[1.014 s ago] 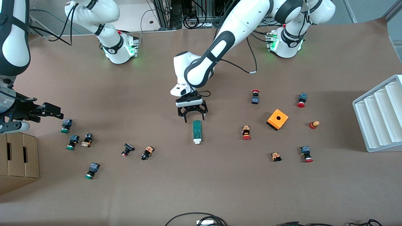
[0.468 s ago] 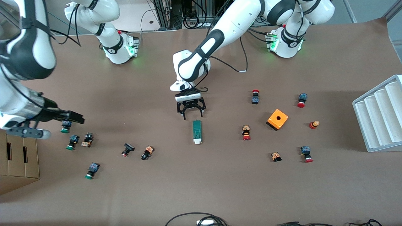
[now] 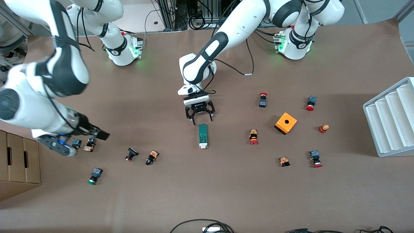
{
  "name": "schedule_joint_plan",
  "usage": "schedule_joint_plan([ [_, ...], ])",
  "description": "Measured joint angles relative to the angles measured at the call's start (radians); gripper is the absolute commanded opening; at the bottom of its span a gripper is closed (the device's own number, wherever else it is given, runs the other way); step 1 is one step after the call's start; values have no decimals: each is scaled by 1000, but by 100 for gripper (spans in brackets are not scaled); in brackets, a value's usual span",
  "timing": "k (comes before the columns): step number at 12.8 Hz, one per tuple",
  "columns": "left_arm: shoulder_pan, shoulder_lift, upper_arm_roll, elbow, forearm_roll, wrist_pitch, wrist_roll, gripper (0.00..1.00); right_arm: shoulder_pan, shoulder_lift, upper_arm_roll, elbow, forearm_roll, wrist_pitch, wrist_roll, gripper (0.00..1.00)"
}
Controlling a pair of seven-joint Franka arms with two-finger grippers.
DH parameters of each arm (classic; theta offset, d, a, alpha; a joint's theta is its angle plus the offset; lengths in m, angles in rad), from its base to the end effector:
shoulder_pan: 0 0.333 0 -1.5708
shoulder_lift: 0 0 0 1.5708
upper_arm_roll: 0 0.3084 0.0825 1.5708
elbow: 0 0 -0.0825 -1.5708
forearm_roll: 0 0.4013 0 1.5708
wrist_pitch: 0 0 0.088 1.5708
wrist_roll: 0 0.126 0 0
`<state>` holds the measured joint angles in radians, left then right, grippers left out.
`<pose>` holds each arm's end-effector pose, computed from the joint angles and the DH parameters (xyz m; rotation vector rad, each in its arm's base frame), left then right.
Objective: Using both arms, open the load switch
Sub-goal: 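Reach the right gripper toward the switch body while the left gripper hovers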
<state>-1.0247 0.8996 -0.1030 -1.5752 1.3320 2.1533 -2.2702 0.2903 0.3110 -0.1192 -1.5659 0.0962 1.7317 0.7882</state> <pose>0.3476 -0.5904 0.0735 -2.7059 -0.2769 -1.3097 0.6367 0.1278 0.4231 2.9607 -0.9750 -0.2388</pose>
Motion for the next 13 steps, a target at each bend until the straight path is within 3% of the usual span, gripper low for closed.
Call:
schedule_joint_plan([
  [6, -16, 12, 0, 1, 51, -14, -56, 100, 156, 256, -7, 215, 18, -76, 503, 100],
  [13, -65, 54, 9, 7, 165, -120, -181, 100, 214, 437, -13, 394, 178, -91, 860, 100],
])
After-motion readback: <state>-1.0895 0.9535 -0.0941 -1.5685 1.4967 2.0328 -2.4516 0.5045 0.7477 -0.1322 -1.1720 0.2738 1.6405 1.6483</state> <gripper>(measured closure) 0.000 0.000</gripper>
